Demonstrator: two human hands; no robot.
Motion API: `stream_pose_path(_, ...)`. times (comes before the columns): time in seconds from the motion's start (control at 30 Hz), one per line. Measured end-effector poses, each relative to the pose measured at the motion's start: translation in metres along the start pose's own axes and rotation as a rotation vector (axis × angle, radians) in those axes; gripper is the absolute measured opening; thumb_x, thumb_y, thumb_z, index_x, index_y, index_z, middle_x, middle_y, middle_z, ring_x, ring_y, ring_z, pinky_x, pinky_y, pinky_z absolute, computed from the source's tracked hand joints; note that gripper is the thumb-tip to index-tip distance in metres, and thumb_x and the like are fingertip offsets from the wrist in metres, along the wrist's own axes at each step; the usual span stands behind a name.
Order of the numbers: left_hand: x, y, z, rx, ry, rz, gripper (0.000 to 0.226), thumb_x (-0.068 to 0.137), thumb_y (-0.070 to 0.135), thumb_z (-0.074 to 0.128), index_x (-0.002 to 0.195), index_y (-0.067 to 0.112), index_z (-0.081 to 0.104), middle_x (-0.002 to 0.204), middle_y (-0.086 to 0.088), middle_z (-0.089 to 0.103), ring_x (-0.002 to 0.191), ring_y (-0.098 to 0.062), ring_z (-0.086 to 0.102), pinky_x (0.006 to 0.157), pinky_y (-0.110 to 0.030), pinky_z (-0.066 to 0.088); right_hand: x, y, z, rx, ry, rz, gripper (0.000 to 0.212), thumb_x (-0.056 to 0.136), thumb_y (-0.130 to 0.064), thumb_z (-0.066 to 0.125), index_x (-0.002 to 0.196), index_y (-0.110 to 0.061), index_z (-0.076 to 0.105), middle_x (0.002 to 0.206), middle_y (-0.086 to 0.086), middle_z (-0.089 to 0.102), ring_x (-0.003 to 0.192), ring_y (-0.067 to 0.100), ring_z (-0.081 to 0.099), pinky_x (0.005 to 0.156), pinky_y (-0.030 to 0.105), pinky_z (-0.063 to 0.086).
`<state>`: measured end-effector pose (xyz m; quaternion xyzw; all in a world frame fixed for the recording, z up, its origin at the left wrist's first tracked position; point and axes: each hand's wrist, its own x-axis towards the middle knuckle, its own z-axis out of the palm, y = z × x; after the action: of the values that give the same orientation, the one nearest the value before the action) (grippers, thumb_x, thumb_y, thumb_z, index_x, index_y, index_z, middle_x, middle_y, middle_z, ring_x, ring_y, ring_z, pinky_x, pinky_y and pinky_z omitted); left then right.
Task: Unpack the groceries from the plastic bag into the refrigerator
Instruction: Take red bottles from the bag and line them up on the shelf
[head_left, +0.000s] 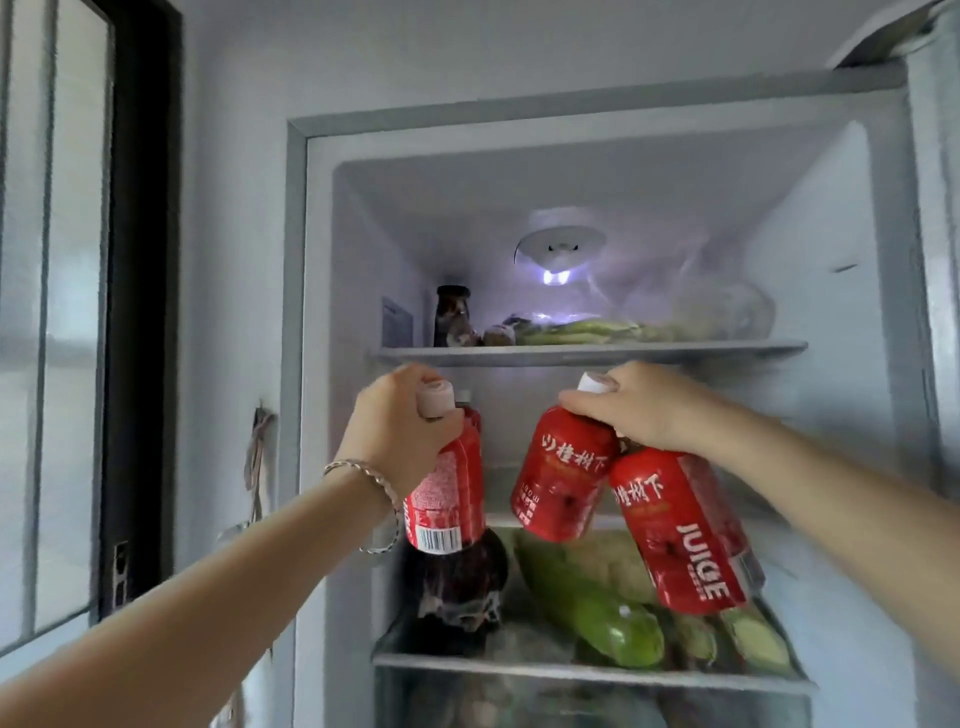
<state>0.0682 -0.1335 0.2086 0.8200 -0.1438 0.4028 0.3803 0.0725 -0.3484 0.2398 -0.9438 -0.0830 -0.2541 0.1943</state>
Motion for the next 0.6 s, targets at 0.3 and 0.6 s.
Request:
stream_pose_path(0.3, 0.077, -0.053, 0.069, 0.014, -0.128, -0.037, 0.026, 0.088, 0.016, 0.059, 0.114, 0.016, 0.057, 0.096, -0.004, 0.062, 0.069, -0.009, 0.053, 0.051, -0.017, 0.039, 0.094, -0.004, 0.042, -0.161, -0.173, 0.066, 0.042, 0.083, -0.056, 0.050, 0.062, -0.019, 0.046, 0.068, 0.001, 0.052, 0.061, 0.015, 0.050, 0.052, 0.025, 0.033)
stream_pose_path(0.6, 0.079, -0.066, 0.097, 0.459, -0.077, 0.200, 0.034, 0.093, 0.012, 0.043, 0.125, 0.019, 0.050, 0.140, -0.013, 0.034, 0.126, -0.030, 0.036, 0.104, -0.038, 0.037, 0.112, -0.006, 0.061, -0.010, -0.098, 0.100, 0.050, 0.081, -0.062, 0.053, 0.061, -0.016, 0.050, 0.065, 0.001, 0.054, 0.058, 0.014, 0.051, 0.059, 0.026, 0.040)
